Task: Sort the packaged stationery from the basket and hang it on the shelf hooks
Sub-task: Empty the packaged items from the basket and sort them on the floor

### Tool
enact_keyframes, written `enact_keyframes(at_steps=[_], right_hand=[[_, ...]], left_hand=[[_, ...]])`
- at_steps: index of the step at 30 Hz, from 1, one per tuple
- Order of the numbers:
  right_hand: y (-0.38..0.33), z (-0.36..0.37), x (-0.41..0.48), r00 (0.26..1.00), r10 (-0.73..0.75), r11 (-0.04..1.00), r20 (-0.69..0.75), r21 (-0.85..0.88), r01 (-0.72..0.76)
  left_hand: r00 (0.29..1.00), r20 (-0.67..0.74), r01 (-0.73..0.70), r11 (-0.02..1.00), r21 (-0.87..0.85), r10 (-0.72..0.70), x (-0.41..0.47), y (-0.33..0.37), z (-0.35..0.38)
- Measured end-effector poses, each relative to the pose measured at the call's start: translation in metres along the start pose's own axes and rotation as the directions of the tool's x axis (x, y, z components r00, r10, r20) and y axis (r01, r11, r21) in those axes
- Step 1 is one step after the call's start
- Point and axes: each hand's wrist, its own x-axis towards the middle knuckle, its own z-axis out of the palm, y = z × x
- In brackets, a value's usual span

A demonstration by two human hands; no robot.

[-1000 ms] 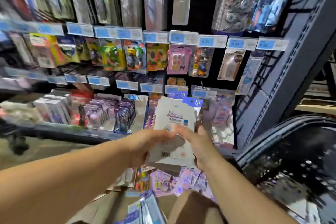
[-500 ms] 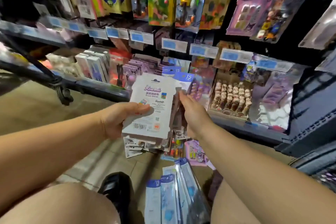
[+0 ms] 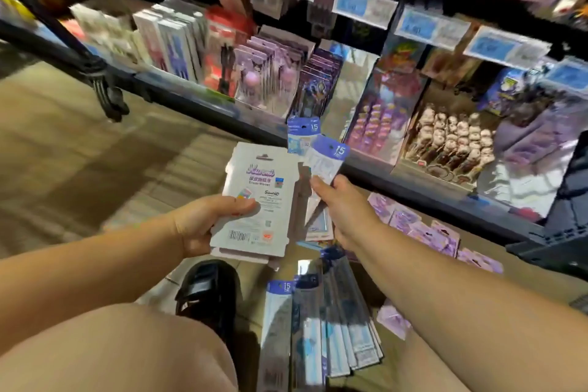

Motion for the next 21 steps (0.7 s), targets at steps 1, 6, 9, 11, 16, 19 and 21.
enact_keyframes(at_steps=[1, 6, 9, 11, 16, 19, 21], right_hand=[[0.003, -0.001, 0.001, 1.0, 0.006, 1.0, 0.01, -0.008, -0.006], [0.014, -0.005, 0.001, 0.999, 0.028, 0.999, 0.041, -0.036, -0.026], [0.021, -0.011, 0.002, 1.0, 0.017, 0.995, -0.002, -0.098, -0.017], [0.024, -0.017, 0.0, 0.999, -0.017, 0.989, -0.027, -0.149, 0.013], [0.045, -0.026, -0.008, 0.996, 0.074, 0.959, -0.051, -0.27, -0.085], [0.07, -0.027, -0.012, 0.985, 0.165, 0.902, -0.042, -0.397, -0.168], [0.085, -0.028, -0.015, 0.974, 0.221, 0.852, -0.039, -0.479, -0.212]], left_hand=[[1.0, -0.012, 0.001, 1.0, -0.016, -0.001, 0.0, -0.002, -0.005], [0.99, -0.139, -0.016, 0.993, -0.119, 0.0, 0.005, -0.016, -0.032], [0.987, -0.162, -0.007, 0.989, -0.146, -0.017, 0.009, -0.029, -0.035], [0.988, -0.154, 0.004, 0.989, -0.15, -0.027, 0.01, -0.036, -0.036], [0.981, -0.191, 0.011, 0.989, -0.15, -0.04, 0.011, -0.044, -0.04], [0.982, -0.187, -0.003, 0.988, -0.152, -0.026, 0.012, -0.046, -0.044], [0.985, -0.168, 0.0, 0.987, -0.158, -0.027, 0.012, -0.047, -0.044]])
